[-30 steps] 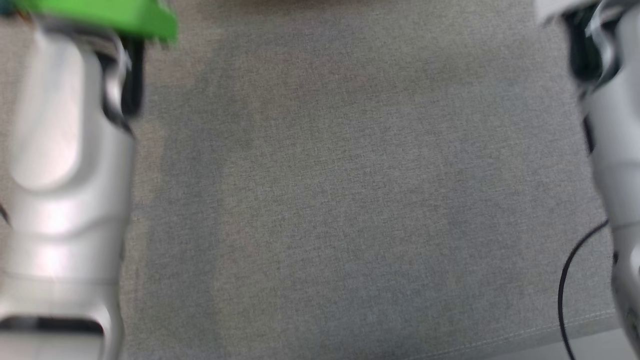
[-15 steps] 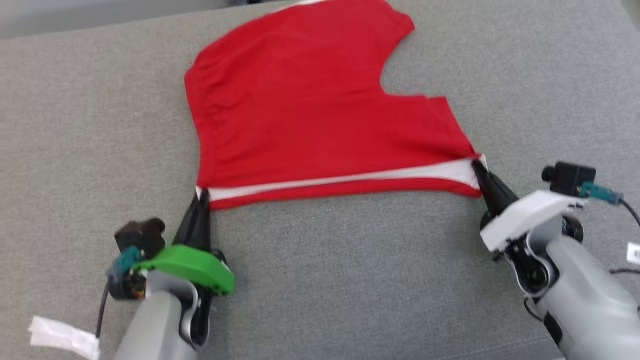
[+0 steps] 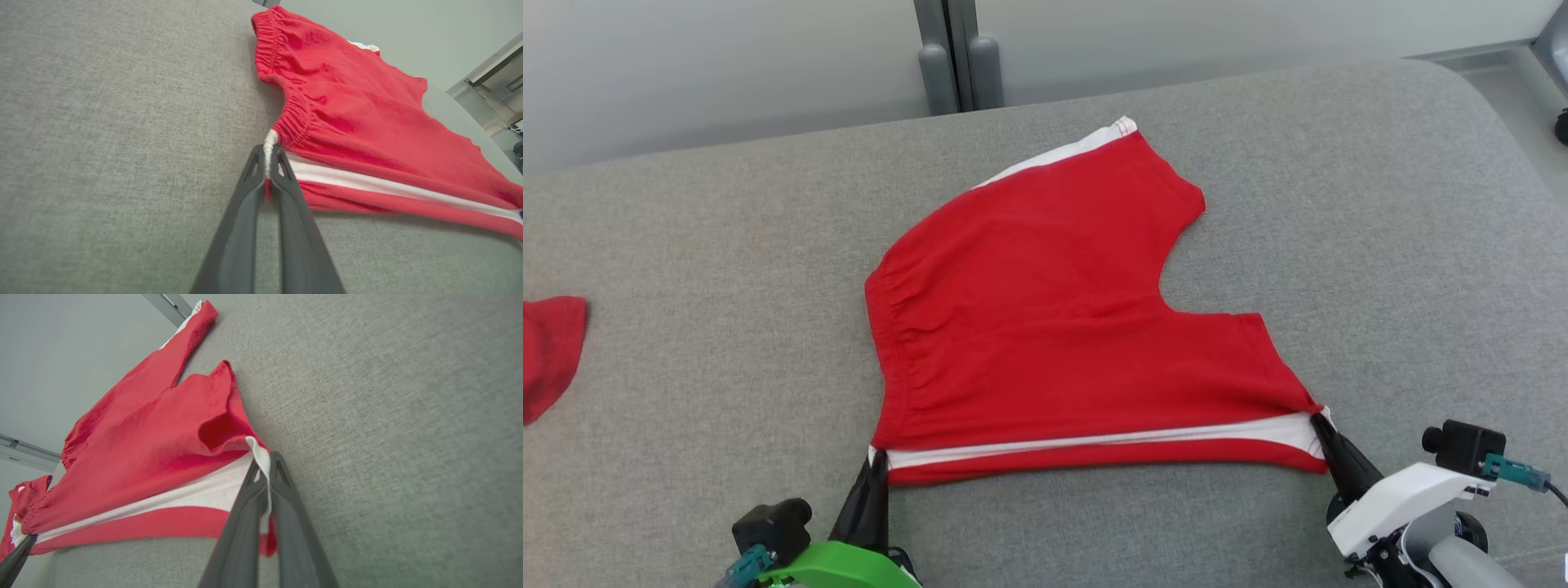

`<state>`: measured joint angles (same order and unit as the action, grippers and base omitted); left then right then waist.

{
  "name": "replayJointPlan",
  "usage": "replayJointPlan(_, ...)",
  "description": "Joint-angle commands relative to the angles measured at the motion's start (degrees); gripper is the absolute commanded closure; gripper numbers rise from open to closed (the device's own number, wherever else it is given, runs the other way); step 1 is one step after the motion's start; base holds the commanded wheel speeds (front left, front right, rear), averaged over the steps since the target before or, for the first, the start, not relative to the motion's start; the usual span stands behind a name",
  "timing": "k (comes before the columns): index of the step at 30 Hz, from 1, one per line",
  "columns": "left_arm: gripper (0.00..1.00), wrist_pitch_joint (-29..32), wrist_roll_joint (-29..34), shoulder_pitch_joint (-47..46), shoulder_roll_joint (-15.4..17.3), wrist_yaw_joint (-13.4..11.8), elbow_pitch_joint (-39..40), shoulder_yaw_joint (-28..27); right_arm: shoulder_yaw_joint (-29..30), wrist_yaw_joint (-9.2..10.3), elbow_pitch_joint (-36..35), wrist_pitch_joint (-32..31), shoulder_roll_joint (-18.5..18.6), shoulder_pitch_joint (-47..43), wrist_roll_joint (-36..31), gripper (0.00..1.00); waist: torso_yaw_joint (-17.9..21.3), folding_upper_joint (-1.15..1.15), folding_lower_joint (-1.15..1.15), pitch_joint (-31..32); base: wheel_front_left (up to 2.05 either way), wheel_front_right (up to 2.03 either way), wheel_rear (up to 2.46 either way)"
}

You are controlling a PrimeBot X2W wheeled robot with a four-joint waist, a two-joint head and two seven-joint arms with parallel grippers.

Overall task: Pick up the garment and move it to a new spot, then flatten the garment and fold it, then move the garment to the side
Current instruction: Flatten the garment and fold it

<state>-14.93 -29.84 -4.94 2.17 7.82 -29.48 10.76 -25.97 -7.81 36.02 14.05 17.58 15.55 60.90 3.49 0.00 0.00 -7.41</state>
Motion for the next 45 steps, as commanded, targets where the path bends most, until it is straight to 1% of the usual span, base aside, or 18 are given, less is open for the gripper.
replayJointPlan(1, 1.0, -0.39, -0.77, 1.93, 1.34, -0.68, 0.84, -0.66, 1.05, 0.58, 0.45, 0.9, 1.38, -1.78, 0.55, 1.0, -0.44, 0.0, 0.0, 2.84, 0.0, 0.0, 0.0)
replayJointPlan(6, 1.0, -0.38, 0.59, 4.94, 1.14, -0.59, 5.48, 1.5, 1.75, 0.44, -2.71, 1.25, 1.31, -3.82, 0.06, 1.0, -0.79, 0.0, 0.0, 4.07, 0.0, 0.0, 0.0)
replayJointPlan(9, 1.0, -0.37, 1.75, 4.88, 1.08, -0.5, 7.92, 2.77, 2.3, 0.42, -5.01, 1.21, 1.44, -3.01, -0.55, 1.0, -1.16, 0.0, 0.0, 3.72, 0.0, 0.0, 0.0)
replayJointPlan(11, 1.0, -0.37, 3.1, 3.38, 1.01, -0.47, 9.64, 3.48, 3.0, 0.39, -6.59, 1.22, 1.48, -1.45, -0.8, 1.0, -1.5, 0.0, 0.0, 2.96, 0.0, 0.0, 0.0)
replayJointPlan(15, 1.0, -0.36, 3.67, 0.12, 0.97, -0.46, 11.76, 4.46, 3.11, 0.37, -8.51, 1.02, 1.88, 2.69, -1.92, 1.0, -2.35, 0.0, 0.0, 0.63, 0.0, 0.0, 0.0)
replayJointPlan(19, 1.0, -0.31, 3.84, -5.04, 0.95, -0.46, 12.05, 4.85, 3.02, 0.36, -8.48, -0.47, 2.45, 9.76, -3.13, 1.0, -3.5, 0.0, 0.0, -2.81, 0.0, 0.0, 0.0)
replayJointPlan(27, 1.0, -0.23, 2.5, -17.44, 0.9, -0.49, 8.77, 6.76, 4.68, 0.36, -2.12, -3.09, 1.28, 26.13, -7.15, 1.0, -6.48, 0.0, 0.0, -11.01, 0.0, 0.0, 0.0)
replayJointPlan(33, 1.0, -0.2, -0.2, -24.8, 0.9, -1.45, 6.52, 8.63, 4.07, 0.36, 4.61, -3.82, -0.03, 36.4, -12.0, 1.0, -8.37, 0.0, 0.0, -16.11, 0.0, 0.0, 0.0)
replayJointPlan(41, 1.0, -0.21, -2.9, -30.12, 0.9, -3.48, 4.77, 10.39, 2.81, 0.36, 13.12, -2.04, -2.34, 44.66, -16.54, 1.0, -10.05, 0.0, 0.0, -19.45, 0.0, 0.0, 0.0)
replayJointPlan(42, 1.0, -0.2, -3.0, -30.42, 0.89, -3.68, 4.65, 10.56, 2.63, 0.36, 13.89, -1.66, -2.61, 45.25, -16.85, 0.96, -10.13, 0.0, 0.0, -19.65, 0.0, 0.0, 0.0)
replayJointPlan(43, 1.0, -0.2, -3.07, -30.74, 0.89, -3.82, 4.52, 10.72, 2.49, 0.36, 14.79, -1.37, -2.94, 45.9, -17.2, 0.88, -10.19, 0.0, 0.0, -19.85, 0.0, 0.0, 0.0)
replayJointPlan(44, 1.0, -0.2, -3.21, -31.01, 0.89, -3.91, 4.44, 10.79, 2.44, 0.36, 15.54, -1.02, -3.09, 46.42, -17.52, 0.83, -10.23, 0.0, 0.0, -20.02, 0.0, 0.0, 0.0)
replayJointPlan(45, 1.0, -0.2, -3.32, -31.37, 0.9, -4.12, 4.46, 10.84, 2.53, 0.36, 16.49, -0.59, -3.08, 47.12, -18.15, 0.7, -10.26, 0.0, 0.0, -20.25, 0.0, 0.0, 0.0)
